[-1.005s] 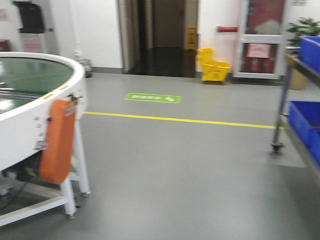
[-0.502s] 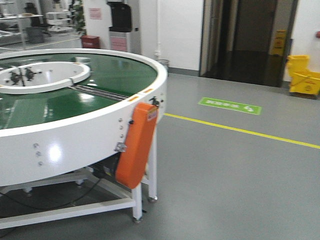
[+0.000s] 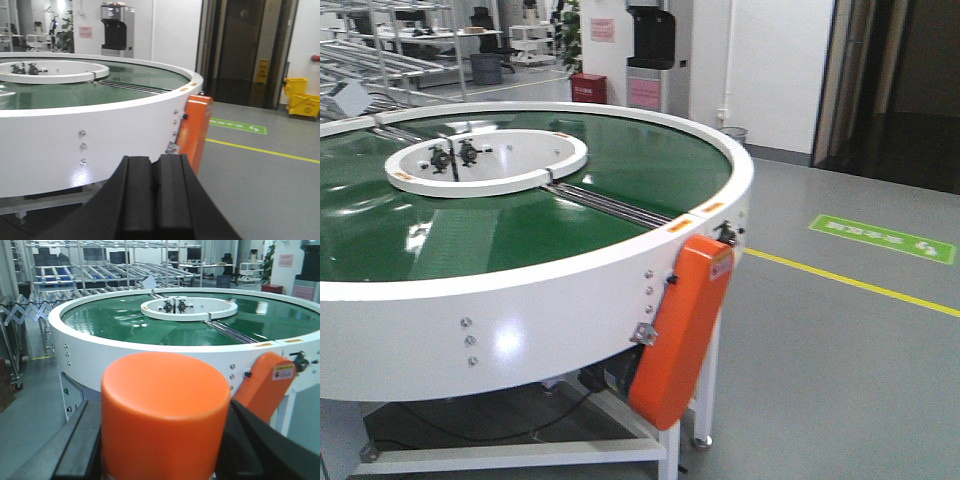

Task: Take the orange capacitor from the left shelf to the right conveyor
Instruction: 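Drive the base to the green conveyor holding the cylinder in the right gripper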

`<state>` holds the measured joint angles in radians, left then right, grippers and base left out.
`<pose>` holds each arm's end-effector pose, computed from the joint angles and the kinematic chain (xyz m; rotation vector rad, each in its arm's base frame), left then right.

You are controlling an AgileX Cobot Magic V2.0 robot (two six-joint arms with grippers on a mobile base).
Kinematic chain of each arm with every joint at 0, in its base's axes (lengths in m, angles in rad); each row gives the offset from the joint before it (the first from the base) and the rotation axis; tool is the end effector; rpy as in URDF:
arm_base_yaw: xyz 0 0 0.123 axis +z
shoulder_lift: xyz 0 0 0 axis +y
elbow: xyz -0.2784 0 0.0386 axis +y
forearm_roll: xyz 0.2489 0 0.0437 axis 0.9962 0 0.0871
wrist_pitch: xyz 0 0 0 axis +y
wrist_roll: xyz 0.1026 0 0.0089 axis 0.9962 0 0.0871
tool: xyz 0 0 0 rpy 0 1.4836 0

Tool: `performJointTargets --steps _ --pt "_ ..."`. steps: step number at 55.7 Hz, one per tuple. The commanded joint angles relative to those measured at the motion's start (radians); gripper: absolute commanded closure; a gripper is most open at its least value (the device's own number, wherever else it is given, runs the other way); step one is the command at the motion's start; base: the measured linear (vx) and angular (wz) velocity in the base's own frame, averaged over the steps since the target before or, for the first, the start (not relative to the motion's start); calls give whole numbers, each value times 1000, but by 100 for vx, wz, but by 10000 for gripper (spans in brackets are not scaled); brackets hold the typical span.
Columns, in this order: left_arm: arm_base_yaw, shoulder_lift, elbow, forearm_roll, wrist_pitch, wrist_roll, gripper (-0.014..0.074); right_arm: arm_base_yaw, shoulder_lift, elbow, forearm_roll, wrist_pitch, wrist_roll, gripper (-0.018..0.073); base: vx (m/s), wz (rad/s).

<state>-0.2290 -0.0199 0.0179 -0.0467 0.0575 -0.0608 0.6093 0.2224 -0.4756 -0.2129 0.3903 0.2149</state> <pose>0.0707 -0.0168 0.2035 0.0960 1.5422 -0.2691 0.0618 0.0330 0.3223 -0.4144 1.5751 0.4189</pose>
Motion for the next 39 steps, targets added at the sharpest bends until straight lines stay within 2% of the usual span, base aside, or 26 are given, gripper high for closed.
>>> performJointTargets --steps 1,39 --pt "-8 -4 -30 -5 -81 -6 603 0 8 -30 -19 -88 -3 567 38 28" --pt "-8 -4 -30 -5 -81 -6 603 0 8 -30 -19 -89 -3 567 42 31"
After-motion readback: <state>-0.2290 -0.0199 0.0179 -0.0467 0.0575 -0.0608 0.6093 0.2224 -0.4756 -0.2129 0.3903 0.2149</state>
